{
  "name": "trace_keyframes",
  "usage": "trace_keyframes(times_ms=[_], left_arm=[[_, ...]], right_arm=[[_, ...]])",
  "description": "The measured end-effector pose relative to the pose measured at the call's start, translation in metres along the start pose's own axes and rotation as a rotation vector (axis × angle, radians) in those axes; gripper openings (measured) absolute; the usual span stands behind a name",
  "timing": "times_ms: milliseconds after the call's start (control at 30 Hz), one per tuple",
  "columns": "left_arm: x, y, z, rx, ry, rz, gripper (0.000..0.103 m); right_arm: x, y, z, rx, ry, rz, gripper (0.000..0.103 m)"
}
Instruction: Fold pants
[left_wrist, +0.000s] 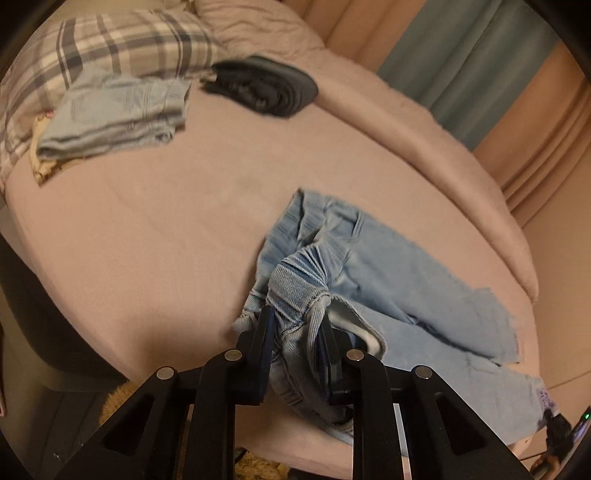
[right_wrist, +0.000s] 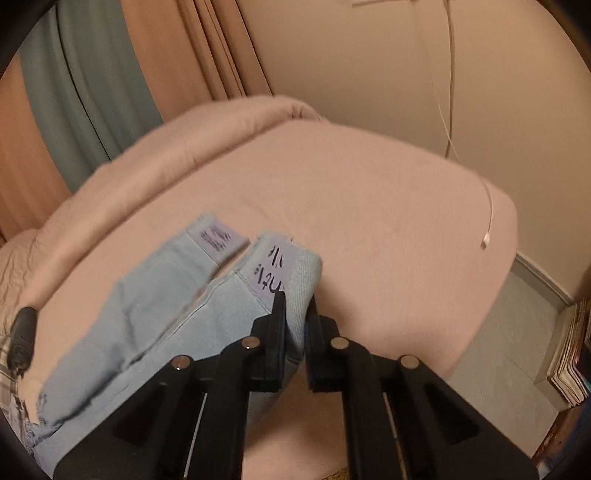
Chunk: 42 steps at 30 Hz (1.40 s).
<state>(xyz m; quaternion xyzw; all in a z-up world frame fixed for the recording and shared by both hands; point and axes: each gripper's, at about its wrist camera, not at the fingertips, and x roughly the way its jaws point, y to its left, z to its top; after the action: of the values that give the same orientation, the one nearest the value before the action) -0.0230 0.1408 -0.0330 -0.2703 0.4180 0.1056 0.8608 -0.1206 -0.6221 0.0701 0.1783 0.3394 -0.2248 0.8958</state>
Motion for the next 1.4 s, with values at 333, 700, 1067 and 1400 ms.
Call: trace_keyframes(times_ms=[333,700,1067,1400], left_arm=[[0.054,0.015,-0.025,0.084,0.142,0.089,0.023],[-0.012,-0.006,0.005,0.099,0.05,-0.034,0.087],[0.029,-0.049,0.009,0.132,0.13,-0.198,0.087],[0.044,-0.056,-0.005,0.113,0.225,-0.207,0.087]], right_arm=[[0.071,-0.028,-0.046,-0.026,0.218,-0.14,0.011],[0.017,0.008,-0.002,-0.093,0.148,-0.206,0.085],[0.094,0.172,0.035,-0.016,0.387,0.245,0.093],[0.221,0.301,0.028,-0.143,0.5,-0.061,0.088]])
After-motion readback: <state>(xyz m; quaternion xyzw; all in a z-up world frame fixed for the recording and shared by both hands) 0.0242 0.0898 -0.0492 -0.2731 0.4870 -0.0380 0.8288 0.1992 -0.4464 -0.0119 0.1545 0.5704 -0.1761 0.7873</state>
